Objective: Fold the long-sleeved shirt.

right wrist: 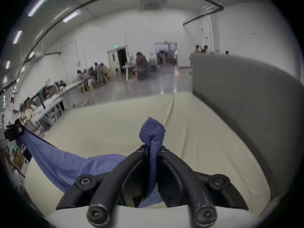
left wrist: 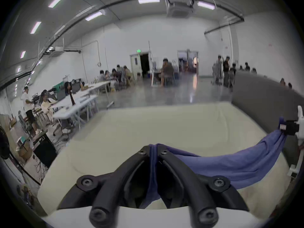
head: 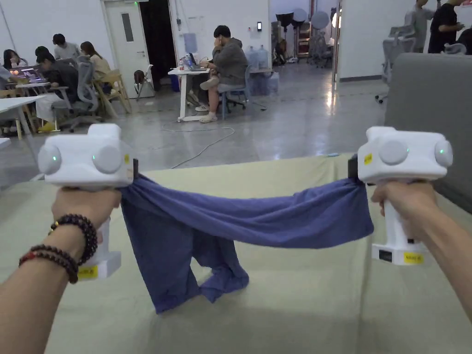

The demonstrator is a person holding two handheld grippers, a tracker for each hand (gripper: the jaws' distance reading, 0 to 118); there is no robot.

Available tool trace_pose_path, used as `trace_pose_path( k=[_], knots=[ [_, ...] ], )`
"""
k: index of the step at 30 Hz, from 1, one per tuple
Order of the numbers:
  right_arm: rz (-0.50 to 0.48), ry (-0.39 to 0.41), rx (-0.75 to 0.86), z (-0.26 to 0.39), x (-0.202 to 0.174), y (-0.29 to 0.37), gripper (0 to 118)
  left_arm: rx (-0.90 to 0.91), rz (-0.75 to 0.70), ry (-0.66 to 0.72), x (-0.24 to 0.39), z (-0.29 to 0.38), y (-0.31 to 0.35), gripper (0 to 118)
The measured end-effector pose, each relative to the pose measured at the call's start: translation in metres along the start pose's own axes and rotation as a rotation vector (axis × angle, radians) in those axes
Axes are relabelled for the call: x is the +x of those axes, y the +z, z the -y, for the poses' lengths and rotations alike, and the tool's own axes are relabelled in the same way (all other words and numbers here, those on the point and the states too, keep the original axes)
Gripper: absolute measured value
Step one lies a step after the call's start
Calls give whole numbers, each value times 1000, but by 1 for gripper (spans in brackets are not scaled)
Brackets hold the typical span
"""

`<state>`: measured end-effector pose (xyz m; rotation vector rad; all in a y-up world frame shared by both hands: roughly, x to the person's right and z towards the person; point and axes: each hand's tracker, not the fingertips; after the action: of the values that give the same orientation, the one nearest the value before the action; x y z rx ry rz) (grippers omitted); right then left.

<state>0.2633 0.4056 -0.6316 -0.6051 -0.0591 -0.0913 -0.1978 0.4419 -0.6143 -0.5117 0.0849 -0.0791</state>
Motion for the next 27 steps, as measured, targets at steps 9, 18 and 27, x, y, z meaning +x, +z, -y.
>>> trace_pose_path(
  k=[9,18,27],
  knots=[
    [-1,-39,-229,127,7,-75,5,-254,70,77,1,151,-54,1],
    [9,108,-183,164,19,26,5,-172,129,165,-15,195,56,1],
    [45,137,-420,284,42,83,6,-439,86,67,11,334,141,1]
  ],
)
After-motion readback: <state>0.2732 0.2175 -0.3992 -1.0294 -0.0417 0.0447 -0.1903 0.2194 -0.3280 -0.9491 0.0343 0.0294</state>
